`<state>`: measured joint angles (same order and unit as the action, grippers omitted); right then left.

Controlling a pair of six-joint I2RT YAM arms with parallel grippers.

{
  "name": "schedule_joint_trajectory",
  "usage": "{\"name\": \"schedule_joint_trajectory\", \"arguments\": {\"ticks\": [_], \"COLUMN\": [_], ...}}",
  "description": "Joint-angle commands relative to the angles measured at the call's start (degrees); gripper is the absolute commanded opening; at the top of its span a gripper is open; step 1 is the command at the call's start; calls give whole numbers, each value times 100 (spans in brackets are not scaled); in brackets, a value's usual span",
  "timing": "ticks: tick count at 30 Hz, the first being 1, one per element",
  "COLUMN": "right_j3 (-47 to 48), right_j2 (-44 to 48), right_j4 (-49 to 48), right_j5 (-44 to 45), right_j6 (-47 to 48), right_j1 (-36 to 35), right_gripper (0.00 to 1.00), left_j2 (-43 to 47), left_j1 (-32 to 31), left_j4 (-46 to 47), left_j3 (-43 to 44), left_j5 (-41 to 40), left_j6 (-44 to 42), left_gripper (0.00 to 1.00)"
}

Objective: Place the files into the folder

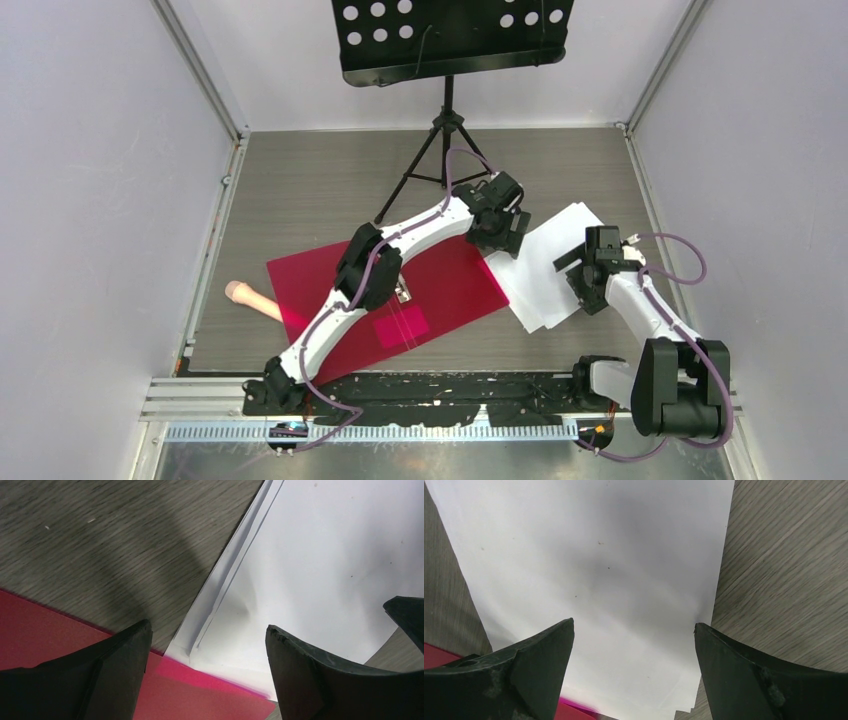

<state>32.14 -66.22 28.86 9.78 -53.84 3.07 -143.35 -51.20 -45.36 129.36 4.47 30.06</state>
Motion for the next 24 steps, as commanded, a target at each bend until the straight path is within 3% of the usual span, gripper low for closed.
{"name": "schedule_joint_trajectory", "arguments": {"ticks": [1, 8, 17, 24], "right_j3": [66, 42, -4, -68], "right_j2": [219, 187, 223, 166], "right_j4": [84, 74, 44, -46], "right_j5": [101, 69, 55, 22], "right_j6": [117, 153, 176, 194], "right_j1": [-17, -17, -17, -17], "right_gripper": [95, 95, 95, 95], "left_j2": [181, 396, 81, 321], "left_j1": [-102, -215, -272, -319], "left_j4": [126, 210, -217, -221], "left_j3": [-249, -547, -219, -406], "left_j5": [352, 373, 334, 402], "left_j6": [142, 243, 430, 435], "left_gripper": [85, 78, 64, 63]}}
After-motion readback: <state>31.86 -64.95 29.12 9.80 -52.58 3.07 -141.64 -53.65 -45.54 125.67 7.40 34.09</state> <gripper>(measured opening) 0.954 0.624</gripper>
